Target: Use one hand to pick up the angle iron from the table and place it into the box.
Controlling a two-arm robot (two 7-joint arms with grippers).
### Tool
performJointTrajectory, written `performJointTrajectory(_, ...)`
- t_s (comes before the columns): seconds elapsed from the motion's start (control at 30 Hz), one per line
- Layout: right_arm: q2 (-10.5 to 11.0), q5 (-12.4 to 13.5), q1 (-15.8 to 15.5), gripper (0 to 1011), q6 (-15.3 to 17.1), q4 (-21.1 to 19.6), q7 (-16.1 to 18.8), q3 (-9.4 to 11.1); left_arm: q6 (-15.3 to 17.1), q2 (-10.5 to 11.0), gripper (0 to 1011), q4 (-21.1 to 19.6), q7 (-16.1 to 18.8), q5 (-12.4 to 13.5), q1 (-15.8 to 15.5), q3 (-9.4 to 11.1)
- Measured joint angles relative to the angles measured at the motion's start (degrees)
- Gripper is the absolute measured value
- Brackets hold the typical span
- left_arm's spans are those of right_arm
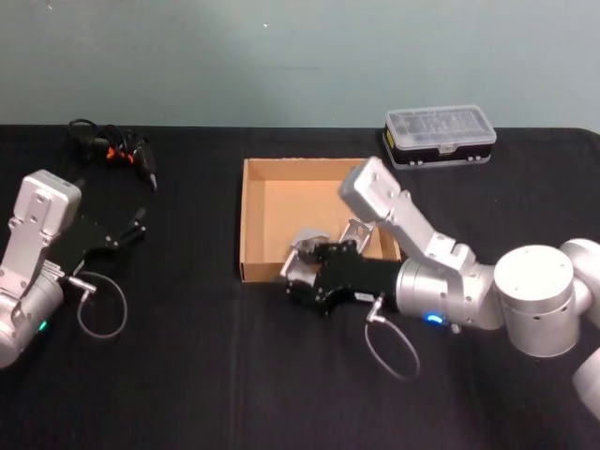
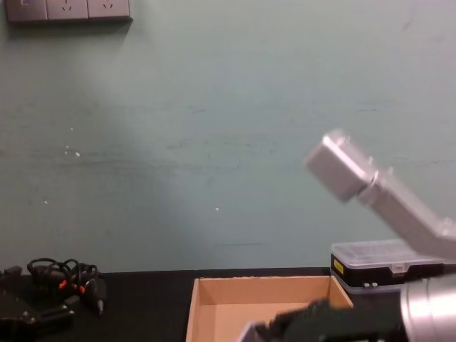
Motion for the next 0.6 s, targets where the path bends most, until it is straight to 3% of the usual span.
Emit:
performJointTrajectory(0.13,1.07,-0.05,-0.81,468,0.93,-4.1,-2.49,1.97,0.0,0.0,1000,0.0,0.0,0.0,0.0,0.0)
performJointTrajectory(0.3,0.97,-0.2,-1.33,468,1.56,-6.06,-5.69,4.58,0.0,0.0,1000,0.0,0.0,0.0,0.0,0.0)
performJointTrajectory(0.6,-2.51,-1.6,-0.55,468,1.77,-2.81,-10.5,7.49,0.0,0.0,1000,0.0,0.0,0.0,0.0,0.0)
